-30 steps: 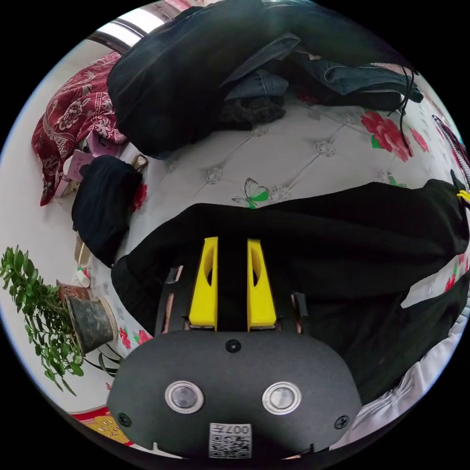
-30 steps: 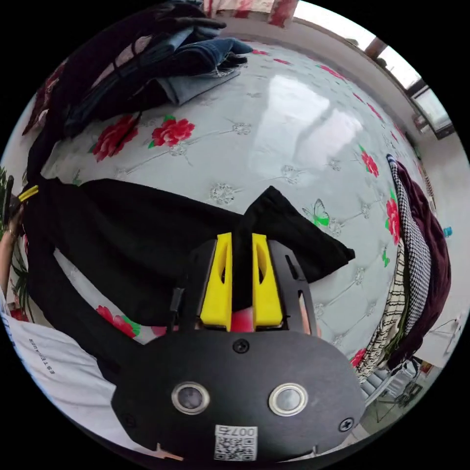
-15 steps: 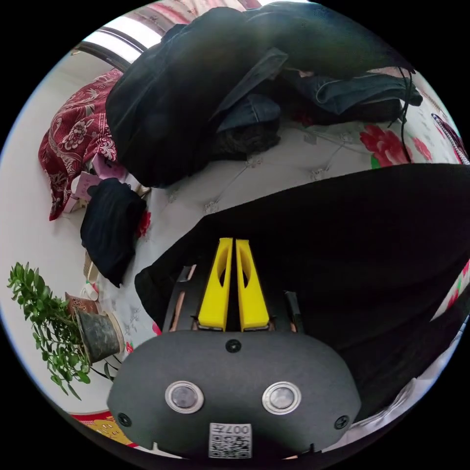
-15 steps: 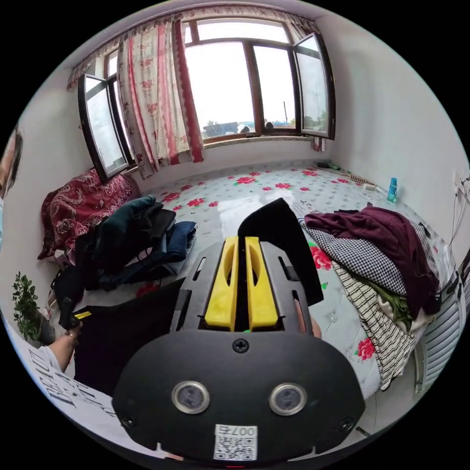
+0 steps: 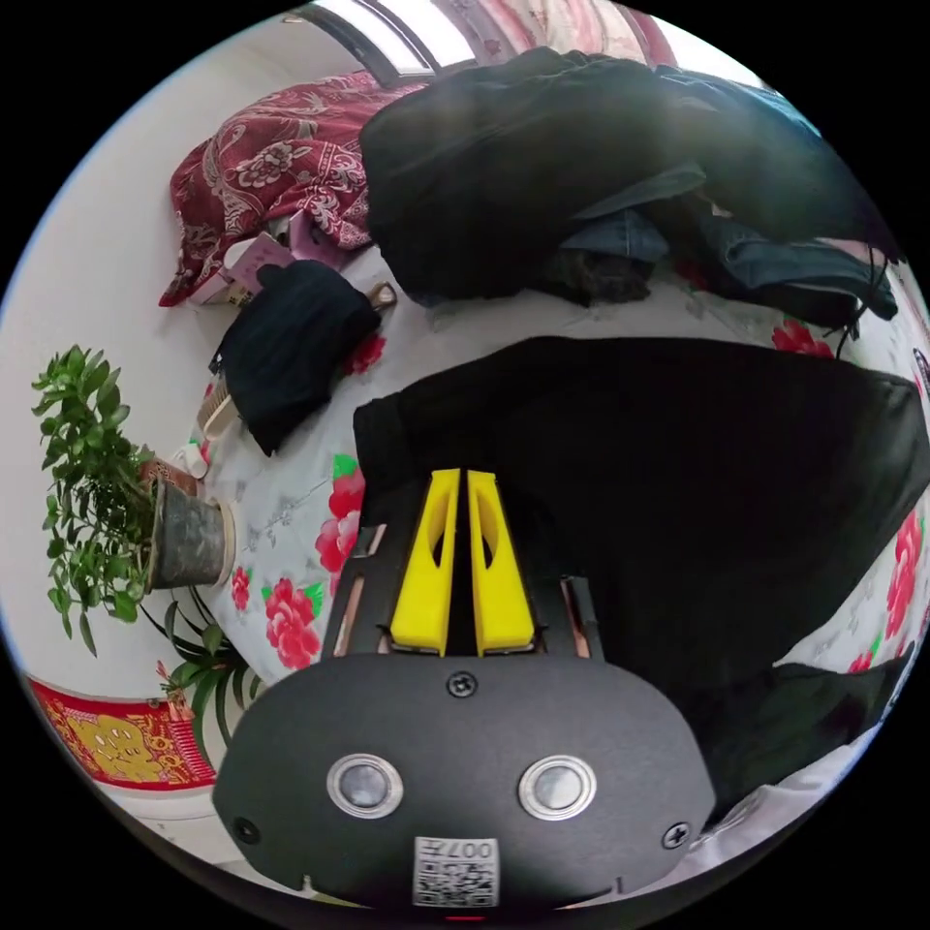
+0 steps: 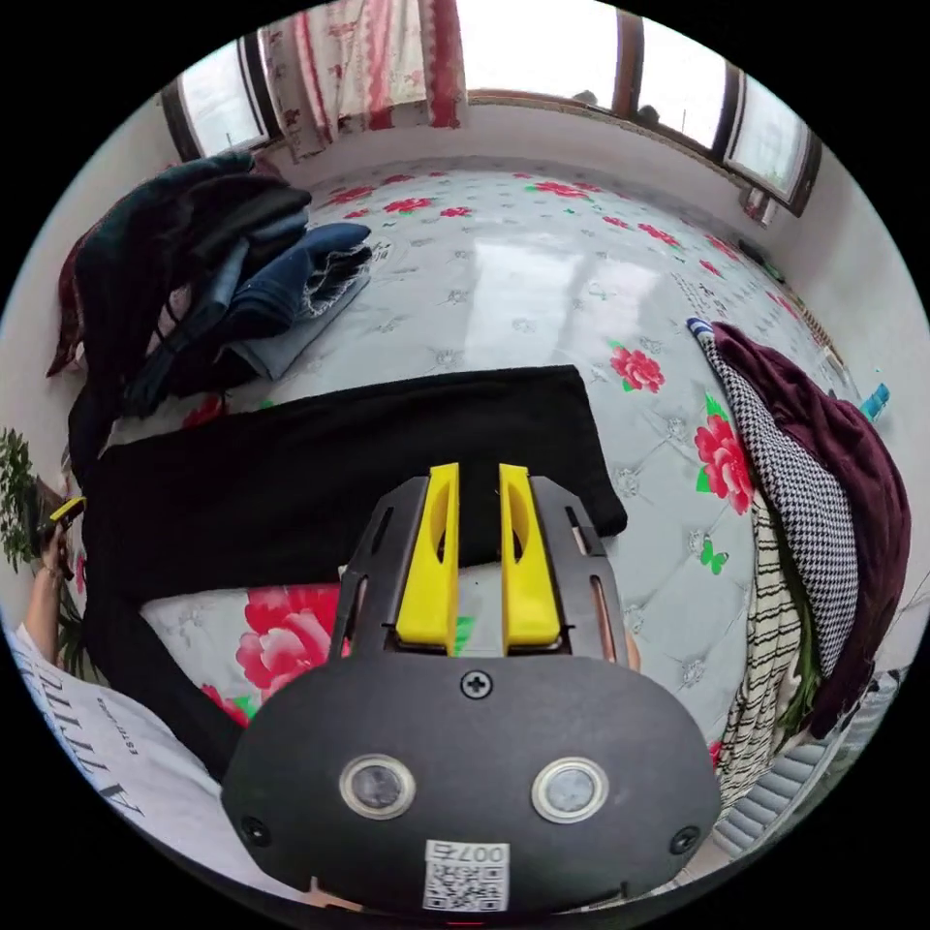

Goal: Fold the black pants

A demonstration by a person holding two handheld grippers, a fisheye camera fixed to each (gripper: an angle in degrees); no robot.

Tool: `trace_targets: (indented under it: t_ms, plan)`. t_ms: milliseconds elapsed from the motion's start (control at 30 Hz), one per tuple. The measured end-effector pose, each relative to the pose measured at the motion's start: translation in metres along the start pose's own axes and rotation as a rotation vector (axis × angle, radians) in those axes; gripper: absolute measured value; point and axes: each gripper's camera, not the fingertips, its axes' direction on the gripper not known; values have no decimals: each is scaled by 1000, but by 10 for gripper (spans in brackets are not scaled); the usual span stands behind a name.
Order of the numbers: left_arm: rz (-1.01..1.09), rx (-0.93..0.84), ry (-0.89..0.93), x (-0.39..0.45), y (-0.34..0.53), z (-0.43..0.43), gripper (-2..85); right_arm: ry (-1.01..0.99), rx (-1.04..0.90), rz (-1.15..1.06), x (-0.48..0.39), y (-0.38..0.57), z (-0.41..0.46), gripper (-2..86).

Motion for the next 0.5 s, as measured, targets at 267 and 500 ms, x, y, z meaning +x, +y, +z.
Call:
trace_targets:
  t_ms: [267, 500]
  plan:
    - [116, -4, -13, 25, 40, 40, -9, 180, -247, -170, -9, -9, 64, 1]
    - [-148, -40, 192, -27, 58, 21, -9, -4, -92, 58, 11, 10, 14, -1]
